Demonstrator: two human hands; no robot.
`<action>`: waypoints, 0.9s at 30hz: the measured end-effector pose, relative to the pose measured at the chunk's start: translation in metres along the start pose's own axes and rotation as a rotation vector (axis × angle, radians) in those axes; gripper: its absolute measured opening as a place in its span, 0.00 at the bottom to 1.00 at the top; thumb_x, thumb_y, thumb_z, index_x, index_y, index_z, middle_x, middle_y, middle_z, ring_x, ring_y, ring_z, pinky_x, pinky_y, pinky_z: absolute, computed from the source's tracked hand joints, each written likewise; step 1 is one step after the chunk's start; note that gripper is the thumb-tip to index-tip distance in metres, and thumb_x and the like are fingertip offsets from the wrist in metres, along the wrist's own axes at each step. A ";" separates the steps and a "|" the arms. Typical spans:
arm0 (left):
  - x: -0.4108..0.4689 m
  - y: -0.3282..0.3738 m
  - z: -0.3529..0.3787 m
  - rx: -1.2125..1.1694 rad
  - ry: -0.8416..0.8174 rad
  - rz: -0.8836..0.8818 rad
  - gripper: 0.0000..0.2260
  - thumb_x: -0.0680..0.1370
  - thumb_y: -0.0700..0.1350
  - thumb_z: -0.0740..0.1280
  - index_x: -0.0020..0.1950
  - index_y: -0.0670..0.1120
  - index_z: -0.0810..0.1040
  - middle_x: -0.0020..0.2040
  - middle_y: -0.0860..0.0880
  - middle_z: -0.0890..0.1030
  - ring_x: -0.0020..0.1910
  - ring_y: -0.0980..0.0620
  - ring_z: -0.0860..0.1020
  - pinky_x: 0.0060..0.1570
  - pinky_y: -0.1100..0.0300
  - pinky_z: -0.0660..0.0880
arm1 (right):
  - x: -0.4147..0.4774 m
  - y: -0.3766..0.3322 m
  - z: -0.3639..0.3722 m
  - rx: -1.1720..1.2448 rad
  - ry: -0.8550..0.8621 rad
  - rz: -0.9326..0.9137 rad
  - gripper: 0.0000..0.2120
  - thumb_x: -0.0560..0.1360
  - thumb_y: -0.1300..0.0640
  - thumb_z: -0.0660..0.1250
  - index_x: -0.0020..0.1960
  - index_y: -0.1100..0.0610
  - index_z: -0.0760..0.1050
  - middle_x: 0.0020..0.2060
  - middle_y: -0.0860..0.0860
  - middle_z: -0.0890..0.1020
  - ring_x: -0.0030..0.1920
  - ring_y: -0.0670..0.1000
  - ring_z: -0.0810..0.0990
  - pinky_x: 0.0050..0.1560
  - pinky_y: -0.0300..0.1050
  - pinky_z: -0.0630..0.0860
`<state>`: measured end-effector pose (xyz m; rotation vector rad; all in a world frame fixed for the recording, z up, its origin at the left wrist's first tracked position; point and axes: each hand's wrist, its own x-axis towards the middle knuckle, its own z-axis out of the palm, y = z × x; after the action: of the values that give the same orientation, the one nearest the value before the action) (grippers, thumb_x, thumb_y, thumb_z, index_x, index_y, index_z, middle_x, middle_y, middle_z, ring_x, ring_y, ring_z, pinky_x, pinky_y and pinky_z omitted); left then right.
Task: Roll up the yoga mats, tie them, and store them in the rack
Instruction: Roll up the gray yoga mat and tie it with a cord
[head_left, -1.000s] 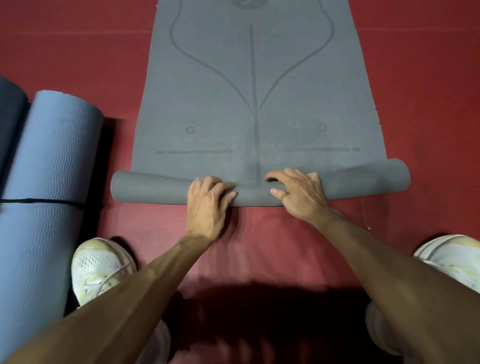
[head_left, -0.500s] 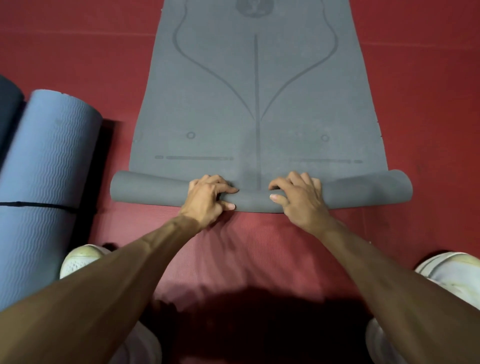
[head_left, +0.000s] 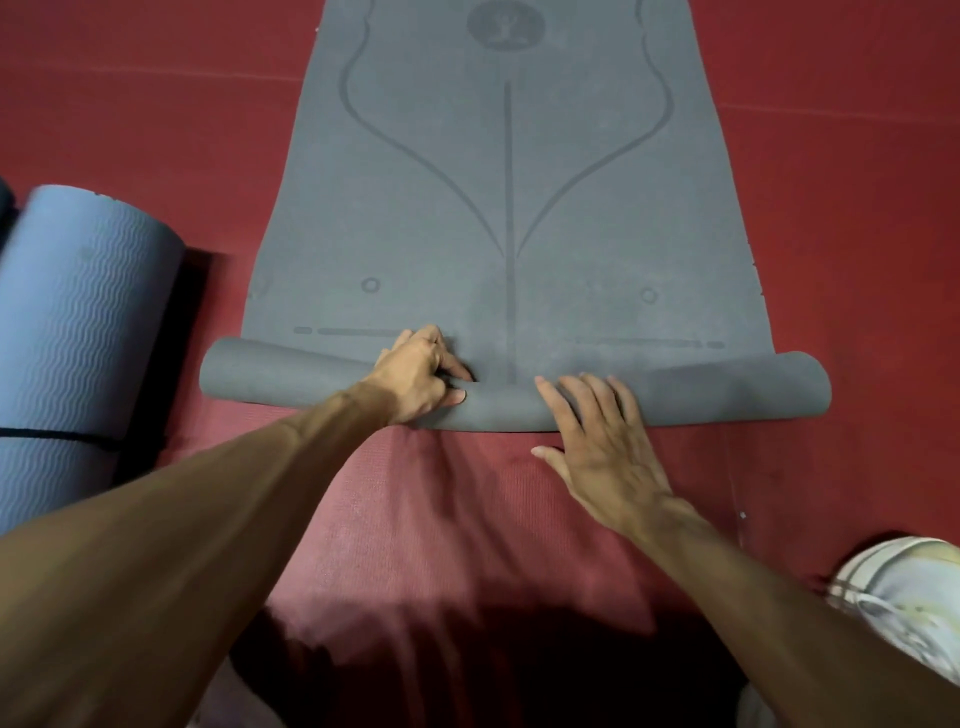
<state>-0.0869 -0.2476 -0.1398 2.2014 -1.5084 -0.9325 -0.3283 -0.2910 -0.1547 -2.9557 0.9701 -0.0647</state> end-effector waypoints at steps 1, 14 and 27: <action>-0.001 0.001 0.000 0.039 0.006 0.006 0.12 0.72 0.43 0.73 0.54 0.53 0.83 0.42 0.57 0.67 0.55 0.52 0.66 0.61 0.56 0.62 | 0.003 0.001 0.001 -0.003 0.003 -0.004 0.35 0.70 0.41 0.68 0.70 0.59 0.67 0.60 0.57 0.75 0.62 0.59 0.71 0.67 0.60 0.64; -0.037 -0.012 0.007 0.341 0.212 0.243 0.28 0.72 0.65 0.63 0.64 0.49 0.77 0.57 0.50 0.76 0.57 0.48 0.71 0.60 0.55 0.62 | 0.061 0.022 -0.018 0.086 -0.200 -0.027 0.22 0.77 0.38 0.56 0.66 0.50 0.67 0.58 0.47 0.75 0.60 0.52 0.72 0.58 0.53 0.61; -0.056 0.019 -0.017 0.492 -0.073 0.148 0.27 0.74 0.54 0.70 0.72 0.55 0.68 0.63 0.51 0.75 0.62 0.49 0.71 0.57 0.55 0.69 | 0.044 0.003 -0.048 0.296 -0.427 0.113 0.20 0.79 0.42 0.60 0.65 0.51 0.66 0.61 0.49 0.76 0.63 0.52 0.71 0.63 0.53 0.61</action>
<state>-0.1019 -0.2058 -0.0969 2.3426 -2.0846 -0.6503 -0.2969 -0.3200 -0.1055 -2.4915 0.9612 0.3751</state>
